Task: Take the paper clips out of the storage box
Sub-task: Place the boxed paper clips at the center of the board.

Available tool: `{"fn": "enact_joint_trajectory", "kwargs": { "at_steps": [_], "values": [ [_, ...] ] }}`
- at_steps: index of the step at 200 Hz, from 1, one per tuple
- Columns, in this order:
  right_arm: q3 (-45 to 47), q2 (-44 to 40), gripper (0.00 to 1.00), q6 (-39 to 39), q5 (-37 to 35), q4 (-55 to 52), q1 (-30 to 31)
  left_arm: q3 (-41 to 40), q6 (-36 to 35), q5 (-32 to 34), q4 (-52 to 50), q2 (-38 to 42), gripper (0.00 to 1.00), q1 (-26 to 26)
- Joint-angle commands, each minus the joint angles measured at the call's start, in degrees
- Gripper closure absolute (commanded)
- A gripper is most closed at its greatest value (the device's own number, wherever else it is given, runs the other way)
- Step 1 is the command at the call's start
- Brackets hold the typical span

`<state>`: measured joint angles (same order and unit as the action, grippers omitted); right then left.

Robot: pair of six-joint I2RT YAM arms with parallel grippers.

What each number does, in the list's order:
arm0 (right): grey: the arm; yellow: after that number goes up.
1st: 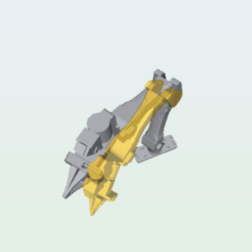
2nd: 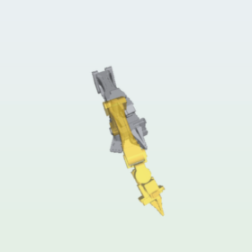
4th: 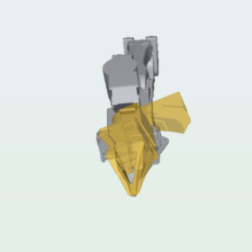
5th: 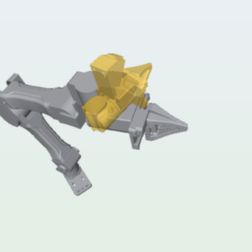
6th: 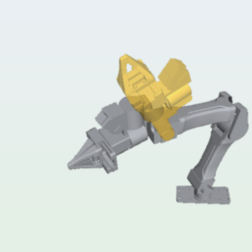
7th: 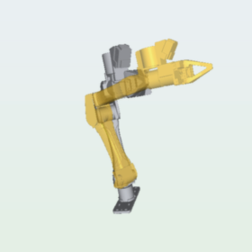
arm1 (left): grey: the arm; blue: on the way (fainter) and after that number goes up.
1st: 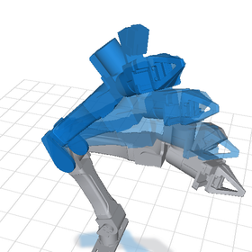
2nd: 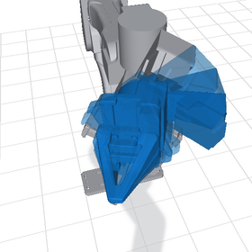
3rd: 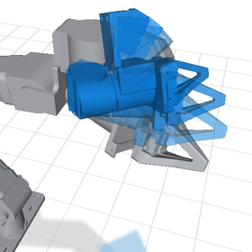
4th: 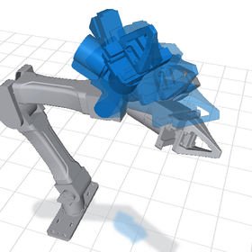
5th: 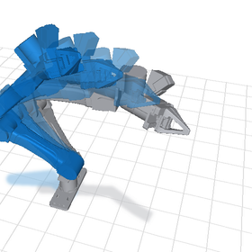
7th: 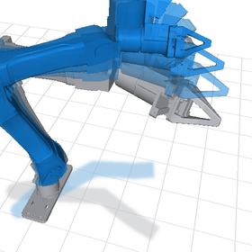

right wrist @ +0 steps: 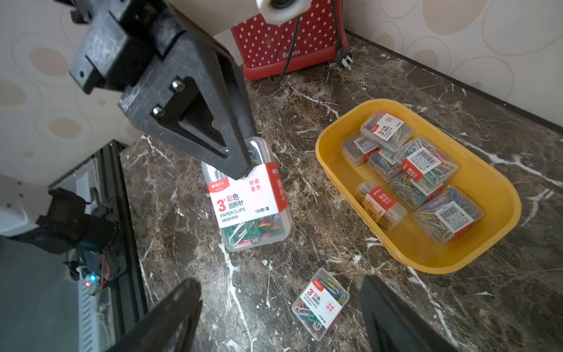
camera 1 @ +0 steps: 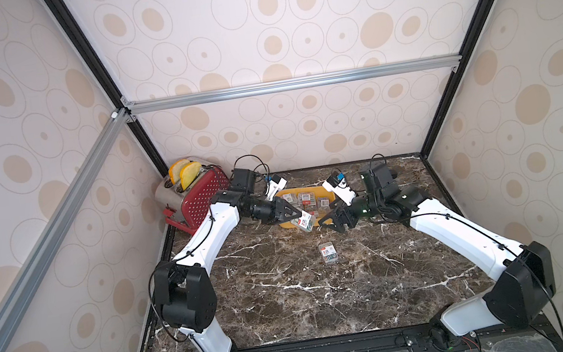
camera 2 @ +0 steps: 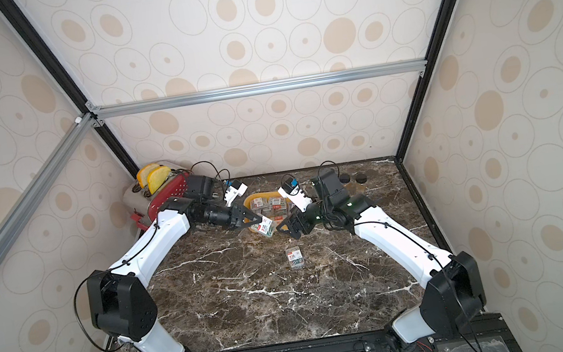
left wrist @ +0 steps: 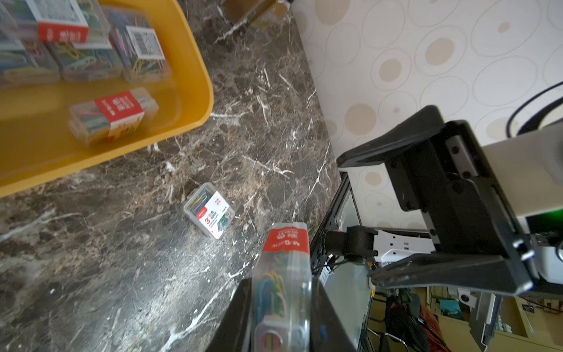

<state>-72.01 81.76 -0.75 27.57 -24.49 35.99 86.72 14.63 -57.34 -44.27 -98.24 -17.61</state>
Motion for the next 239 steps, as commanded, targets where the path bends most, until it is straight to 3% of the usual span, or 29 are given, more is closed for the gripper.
{"fn": "enact_joint_trajectory", "kwargs": {
  "at_steps": [1, 75, 145, 166, 208, 239],
  "values": [
    [1.3, -1.0, 0.12, 8.7, -7.3, -0.6, 3.5, 3.3, -4.7, -1.0, -4.9, 0.5, 0.81, 0.2],
    [-0.7, 4.2, 0.09, 11.7, -12.9, 2.3, 8.9, 4.2, -4.2, -0.4, -5.0, -0.9, 0.81, -2.5],
    [-2.9, 6.7, 0.09, 10.2, -11.0, 3.0, 9.4, 5.9, -2.8, 0.1, -4.2, -2.6, 0.81, -3.7],
    [-3.2, 6.8, 0.15, 9.5, -10.8, 3.1, 9.5, 6.2, -2.7, 0.3, -4.2, -3.2, 0.81, -3.9],
    [-3.8, 7.6, 0.4, 8.4, -10.8, 2.8, 9.5, 7.1, -2.5, 0.4, -4.2, -4.2, 0.81, -4.0],
    [-4.1, 8.3, 0.38, 8.2, -11.3, 2.2, 9.5, 7.5, -2.5, 0.2, -4.2, -4.4, 0.8, -4.1]
  ]
}}
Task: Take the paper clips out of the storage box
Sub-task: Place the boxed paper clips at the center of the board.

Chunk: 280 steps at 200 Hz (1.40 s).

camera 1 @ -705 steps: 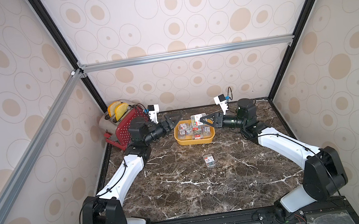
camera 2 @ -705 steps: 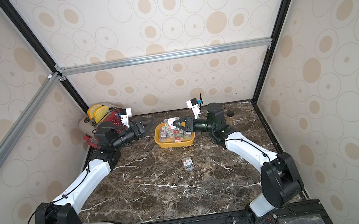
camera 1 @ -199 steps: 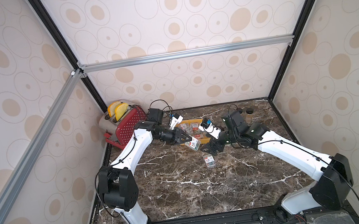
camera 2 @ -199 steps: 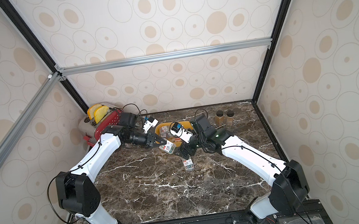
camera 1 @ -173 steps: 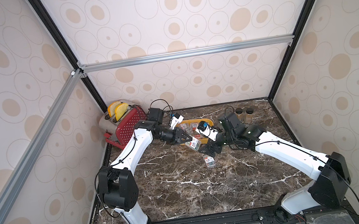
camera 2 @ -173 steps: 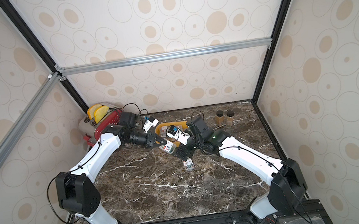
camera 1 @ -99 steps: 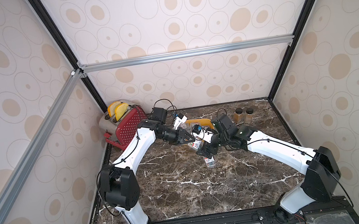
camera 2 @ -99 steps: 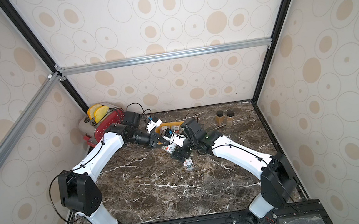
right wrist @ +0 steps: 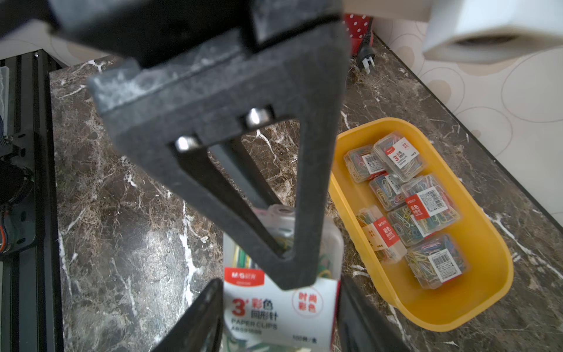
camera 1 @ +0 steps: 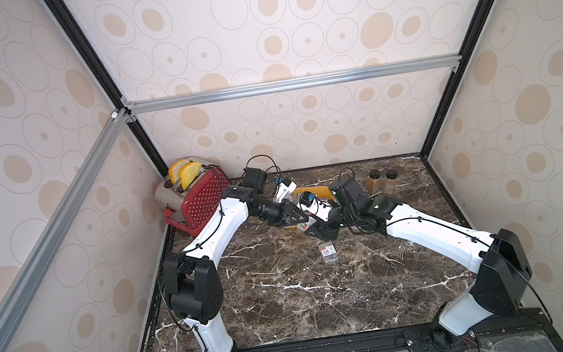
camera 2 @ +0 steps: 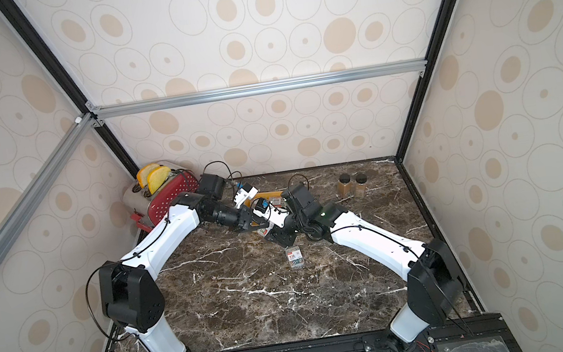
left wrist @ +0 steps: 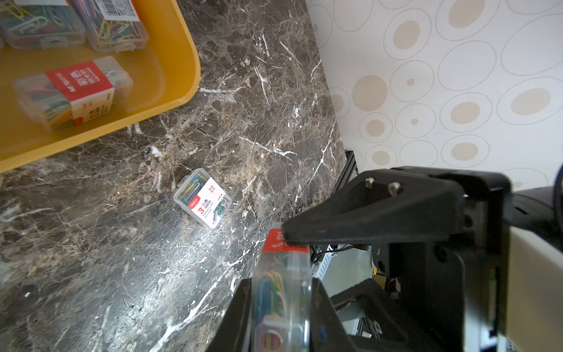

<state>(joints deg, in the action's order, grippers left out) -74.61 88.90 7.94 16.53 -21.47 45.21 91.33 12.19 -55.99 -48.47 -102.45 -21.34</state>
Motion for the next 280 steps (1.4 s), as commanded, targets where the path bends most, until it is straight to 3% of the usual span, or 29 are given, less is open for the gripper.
{"fn": "enact_joint_trajectory", "kwargs": {
  "at_steps": [1, 50, 78, 88, 119, 133, 160, 170, 224, 280],
  "values": [
    [-1.5, 1.2, 0.38, -0.5, -0.3, -0.8, 0.3, 2.9, -0.1, -1.1, 0.0, -0.2, 0.8, -0.3],
    [-2.0, 2.5, 0.32, -1.4, -0.8, -1.4, 0.4, 3.1, 0.0, -1.5, 0.1, -0.5, 0.79, -0.3],
    [-2.5, 3.1, 0.34, -1.4, -1.0, -1.7, 0.5, 3.2, 0.0, -1.4, 0.3, -0.5, 0.79, -0.3],
    [-2.6, 3.4, 0.38, -1.5, -1.1, -2.0, 0.5, 3.2, 0.2, -1.5, 0.4, -0.4, 0.79, -0.3],
    [-2.7, 3.0, 0.65, -1.7, -1.6, -1.7, 0.5, 3.0, 0.5, -1.2, 0.7, -0.5, 0.77, -0.4],
    [-2.7, 2.6, 0.72, -1.7, -2.0, -1.9, 0.5, 2.9, 0.8, -0.7, 1.0, -0.5, 0.71, -0.3],
    [-3.1, 1.5, 0.75, -3.7, -3.8, -3.7, 0.4, 2.4, 1.9, 2.3, 2.0, 0.3, 0.33, -0.4],
    [-3.3, 1.1, 0.76, -4.6, -4.6, -5.5, 0.3, 2.1, 2.6, 4.4, 2.7, 0.9, 0.27, -0.3],
    [0.2, -0.6, 0.79, -14.0, -5.3, -16.0, -3.7, -2.1, 9.8, 18.4, 10.1, 6.6, 0.19, 0.8],
    [3.2, 5.7, 0.81, -20.6, -5.5, -18.8, -9.4, -8.5, 14.5, 22.5, 15.4, 7.2, 0.23, 0.8]
  ]
}}
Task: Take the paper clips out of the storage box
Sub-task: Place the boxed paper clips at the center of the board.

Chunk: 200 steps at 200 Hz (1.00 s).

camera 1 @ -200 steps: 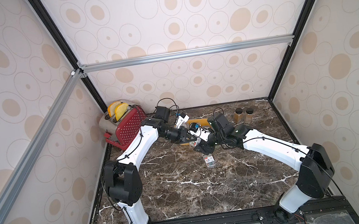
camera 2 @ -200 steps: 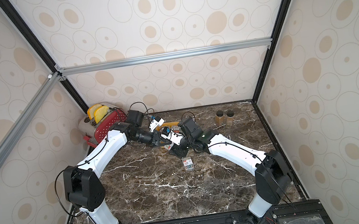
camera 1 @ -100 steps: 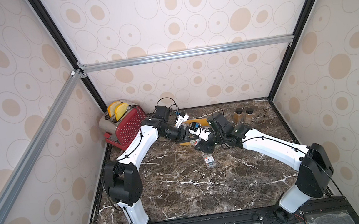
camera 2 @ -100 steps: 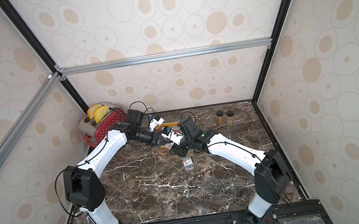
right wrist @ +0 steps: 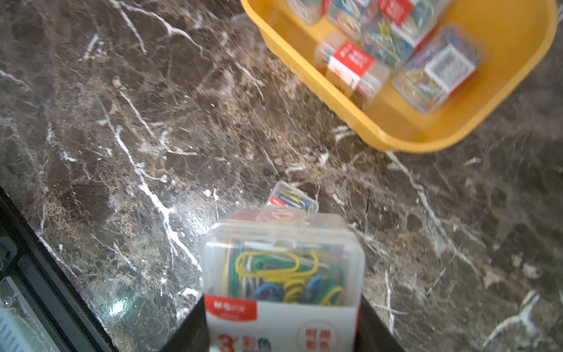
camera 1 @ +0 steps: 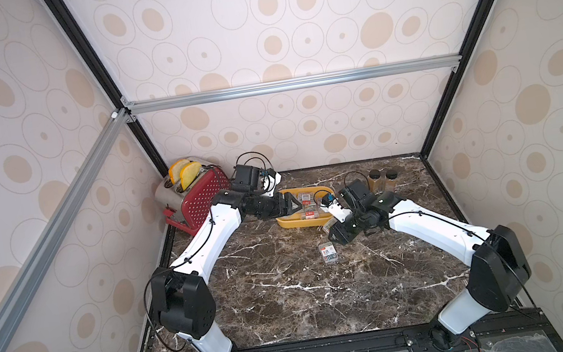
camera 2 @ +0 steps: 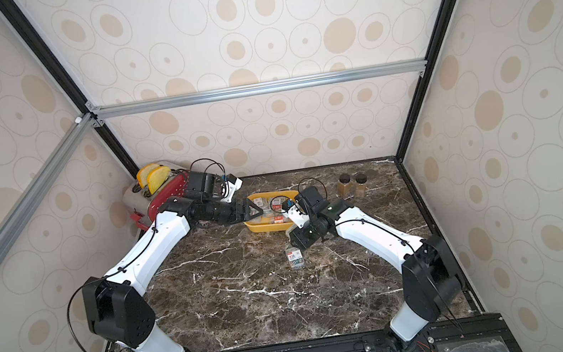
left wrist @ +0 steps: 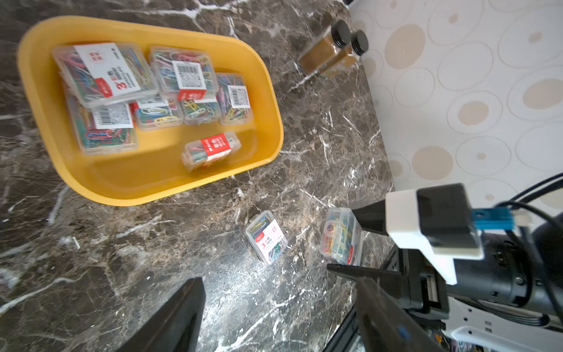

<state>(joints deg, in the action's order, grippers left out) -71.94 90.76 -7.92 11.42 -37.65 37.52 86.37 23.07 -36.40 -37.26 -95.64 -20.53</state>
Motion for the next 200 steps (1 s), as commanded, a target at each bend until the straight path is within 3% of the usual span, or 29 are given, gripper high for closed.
{"fn": "enact_joint_trajectory", "kwargs": {
  "at_steps": [1, 93, 200],
  "values": [
    [0.6, 4.1, 0.81, -4.9, -0.3, -2.7, -1.8, -3.8, 3.7, 2.9, 4.3, 0.4, 0.23, 0.0],
    [1.5, 13.6, 0.79, -9.7, -2.4, 0.1, -3.6, -17.0, 6.9, 5.5, 11.3, 0.6, 0.32, -4.2],
    [1.3, 17.7, 0.66, -14.5, -1.9, 1.5, -4.2, -17.3, 5.4, 5.8, 11.5, -4.4, 0.34, -6.3]
  ]
}}
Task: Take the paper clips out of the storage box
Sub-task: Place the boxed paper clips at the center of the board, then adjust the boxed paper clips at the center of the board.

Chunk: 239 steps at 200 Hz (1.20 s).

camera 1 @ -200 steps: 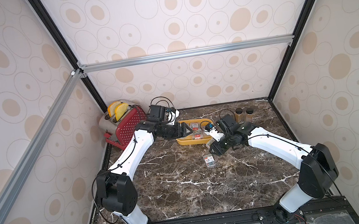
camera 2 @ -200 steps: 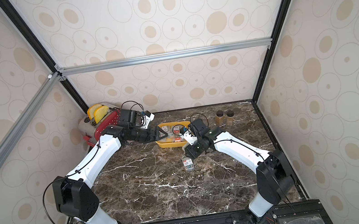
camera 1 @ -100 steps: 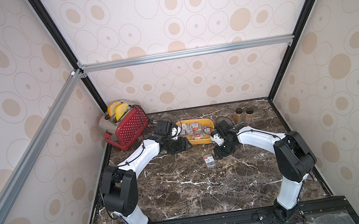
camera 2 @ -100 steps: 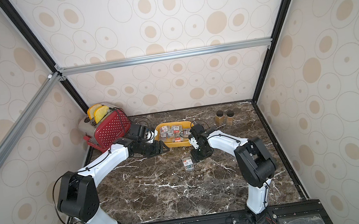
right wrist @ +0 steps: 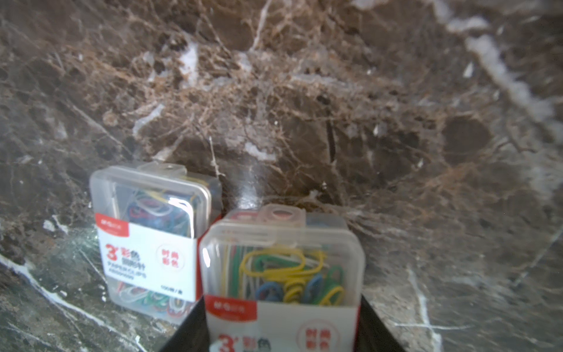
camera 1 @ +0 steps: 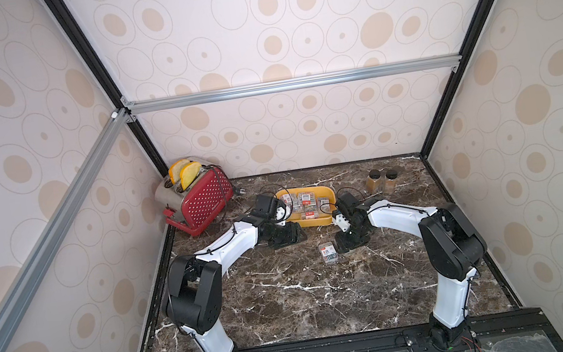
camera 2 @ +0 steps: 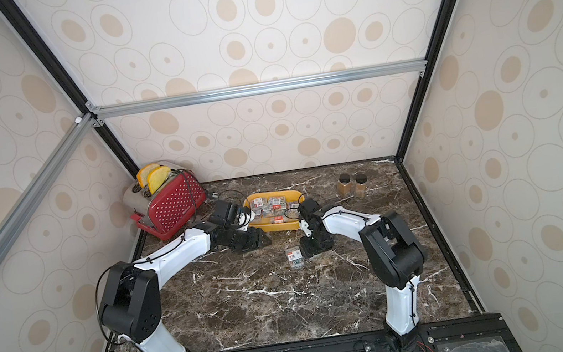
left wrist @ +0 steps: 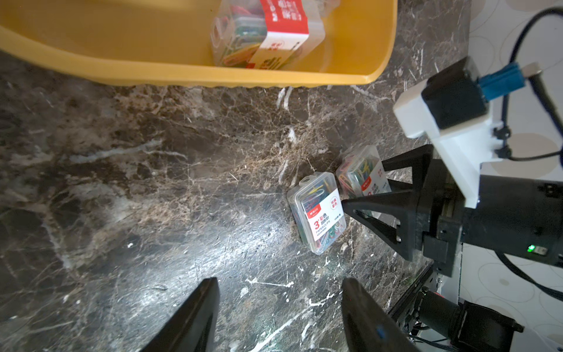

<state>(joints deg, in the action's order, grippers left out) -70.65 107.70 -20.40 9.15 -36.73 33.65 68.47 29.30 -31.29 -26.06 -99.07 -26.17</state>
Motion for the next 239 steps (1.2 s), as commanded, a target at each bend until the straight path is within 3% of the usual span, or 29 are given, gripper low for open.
{"fn": "enact_joint_trajectory", "kwargs": {
  "at_steps": [1, 74, 181, 239],
  "values": [
    [0.0, 0.9, 0.65, -2.1, 0.3, 0.6, -0.3, 0.6, -0.8, 0.7, 0.3, -0.9, 0.34, -0.6],
    [0.3, 0.6, 0.38, -3.6, 2.7, 0.7, -0.4, 0.6, -1.5, 0.7, 0.1, -2.5, 0.31, -0.8],
    [-0.5, -3.1, 0.32, -4.0, 2.4, -1.9, -1.4, 0.4, -2.4, 2.1, -0.3, -2.7, 0.33, -0.9],
    [-1.8, -8.1, 0.26, -2.1, 0.8, -3.9, -3.1, 0.4, -0.8, 1.7, 1.1, -2.7, 0.47, -0.9]
  ]
}}
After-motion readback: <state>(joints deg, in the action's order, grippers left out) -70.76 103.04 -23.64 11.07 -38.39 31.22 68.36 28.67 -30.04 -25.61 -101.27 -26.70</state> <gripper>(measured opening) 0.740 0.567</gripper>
